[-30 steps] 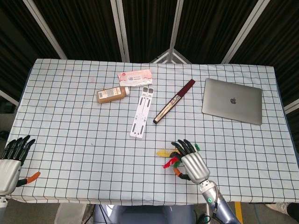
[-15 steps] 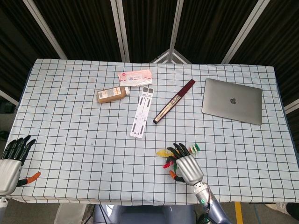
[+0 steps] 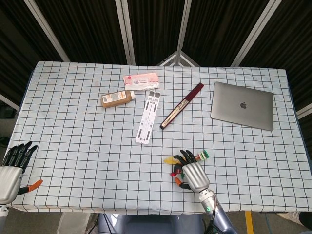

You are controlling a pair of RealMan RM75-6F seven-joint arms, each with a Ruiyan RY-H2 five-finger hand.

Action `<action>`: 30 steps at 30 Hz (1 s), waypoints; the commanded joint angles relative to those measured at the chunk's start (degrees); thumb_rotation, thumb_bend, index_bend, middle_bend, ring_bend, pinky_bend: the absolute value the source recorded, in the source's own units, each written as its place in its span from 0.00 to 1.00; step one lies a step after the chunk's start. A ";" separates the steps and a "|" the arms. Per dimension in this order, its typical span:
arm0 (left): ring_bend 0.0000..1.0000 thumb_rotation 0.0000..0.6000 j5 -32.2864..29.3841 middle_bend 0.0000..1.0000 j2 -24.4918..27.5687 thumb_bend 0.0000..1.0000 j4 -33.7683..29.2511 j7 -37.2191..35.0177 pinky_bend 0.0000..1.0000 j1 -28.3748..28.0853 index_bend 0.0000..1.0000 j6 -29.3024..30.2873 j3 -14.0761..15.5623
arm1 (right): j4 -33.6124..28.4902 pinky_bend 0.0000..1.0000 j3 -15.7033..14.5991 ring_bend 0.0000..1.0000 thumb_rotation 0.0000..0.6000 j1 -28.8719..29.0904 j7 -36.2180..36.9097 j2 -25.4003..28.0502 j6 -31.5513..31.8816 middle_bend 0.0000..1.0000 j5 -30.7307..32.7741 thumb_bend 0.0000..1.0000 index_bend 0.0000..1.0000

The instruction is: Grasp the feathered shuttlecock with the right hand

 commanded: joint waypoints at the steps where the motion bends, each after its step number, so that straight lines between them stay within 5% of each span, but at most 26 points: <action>1: 0.00 1.00 -0.02 0.00 0.03 0.00 -0.03 0.01 0.00 0.01 0.00 -0.02 0.02 | 0.04 0.00 0.07 0.00 1.00 0.16 0.01 -0.22 0.28 0.23 -0.12 0.39 0.53; 7: 0.00 1.00 0.06 0.00 0.06 0.00 -0.09 0.01 0.00 0.02 0.00 -0.02 0.09 | 0.38 0.00 -0.37 0.00 1.00 0.16 0.00 -0.64 0.01 0.23 0.63 0.41 0.56; 14: 0.00 1.00 0.01 0.00 0.06 0.00 -0.11 -0.02 0.00 0.02 0.00 -0.03 0.08 | 0.96 0.00 -0.47 0.00 1.00 0.32 0.64 -1.76 0.02 0.24 1.13 0.56 0.62; 22: 0.00 1.00 -0.05 0.00 0.10 0.00 -0.12 -0.11 0.00 -0.04 0.00 -0.15 0.07 | -0.48 0.00 -0.04 0.00 1.00 0.67 0.98 -0.88 0.81 0.24 0.65 0.56 0.62; 30: 0.00 1.00 -0.02 0.00 0.15 0.00 -0.15 -0.08 0.00 -0.05 0.00 -0.23 0.14 | -8.30 0.00 5.73 0.00 1.00 1.82 -1.51 4.75 3.94 0.24 0.92 0.56 0.62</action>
